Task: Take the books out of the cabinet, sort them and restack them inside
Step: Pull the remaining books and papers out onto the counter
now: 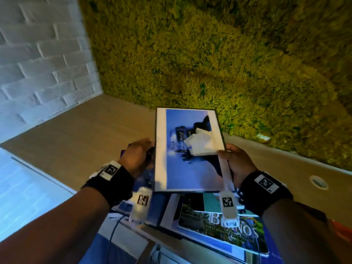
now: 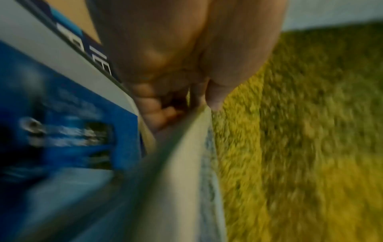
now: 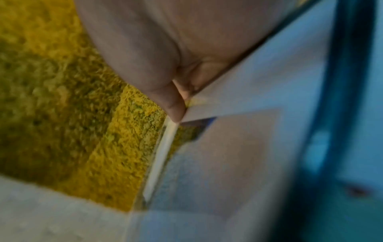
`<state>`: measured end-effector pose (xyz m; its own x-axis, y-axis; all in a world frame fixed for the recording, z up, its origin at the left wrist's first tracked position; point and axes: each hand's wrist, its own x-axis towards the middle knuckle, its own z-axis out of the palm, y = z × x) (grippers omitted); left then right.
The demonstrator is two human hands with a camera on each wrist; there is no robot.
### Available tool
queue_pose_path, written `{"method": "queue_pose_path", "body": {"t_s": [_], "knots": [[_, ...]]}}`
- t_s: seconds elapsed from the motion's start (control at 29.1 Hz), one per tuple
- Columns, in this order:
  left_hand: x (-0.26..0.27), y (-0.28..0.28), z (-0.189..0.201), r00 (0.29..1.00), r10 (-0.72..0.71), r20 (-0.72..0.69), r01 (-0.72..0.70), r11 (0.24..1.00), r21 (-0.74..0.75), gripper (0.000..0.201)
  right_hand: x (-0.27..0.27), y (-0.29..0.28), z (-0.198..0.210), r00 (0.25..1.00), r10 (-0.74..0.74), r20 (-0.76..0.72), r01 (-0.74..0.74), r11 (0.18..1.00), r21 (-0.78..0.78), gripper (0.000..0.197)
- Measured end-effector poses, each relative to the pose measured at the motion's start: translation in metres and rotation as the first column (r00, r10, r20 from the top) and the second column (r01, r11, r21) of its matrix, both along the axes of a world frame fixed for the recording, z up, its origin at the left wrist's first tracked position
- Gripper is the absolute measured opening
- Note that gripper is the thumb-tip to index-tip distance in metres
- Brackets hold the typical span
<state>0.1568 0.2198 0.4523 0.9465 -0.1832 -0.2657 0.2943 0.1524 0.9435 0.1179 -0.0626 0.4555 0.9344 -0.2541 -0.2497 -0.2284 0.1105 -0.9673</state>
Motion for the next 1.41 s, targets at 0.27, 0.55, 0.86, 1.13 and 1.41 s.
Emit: {"method": "queue_pose_path", "body": {"t_s": [0.27,0.55,0.86,1.13,1.41], "knots": [[-0.016,-0.036,-0.041,0.900,-0.419,-0.122,0.369,0.581,0.725,0.006,-0.005,-0.051,-0.062,0.959,-0.222,-0.175,0.232,0.972,0.041,0.055],[-0.018,-0.055,-0.036,0.928,-0.373,-0.020,0.300,0.711,0.636,0.010,-0.021,-0.046,-0.050,0.975,-0.191,-0.116,0.202,0.974,0.098,0.041],[0.018,0.021,-0.018,0.972,-0.235,0.010,0.089,0.404,0.911,0.035,-0.019,-0.049,-0.055,0.982,-0.164,-0.093,0.169,0.985,0.039,0.028],[0.022,0.033,-0.039,0.948,-0.308,-0.075,0.200,0.399,0.895,0.026,-0.008,-0.027,-0.057,0.995,-0.018,-0.098,0.009,0.995,-0.096,0.012],[0.034,0.069,-0.005,0.977,-0.212,0.009,0.111,0.544,0.831,0.021,-0.004,0.013,-0.061,0.990,0.110,-0.083,-0.113,0.993,-0.041,0.027]]}}
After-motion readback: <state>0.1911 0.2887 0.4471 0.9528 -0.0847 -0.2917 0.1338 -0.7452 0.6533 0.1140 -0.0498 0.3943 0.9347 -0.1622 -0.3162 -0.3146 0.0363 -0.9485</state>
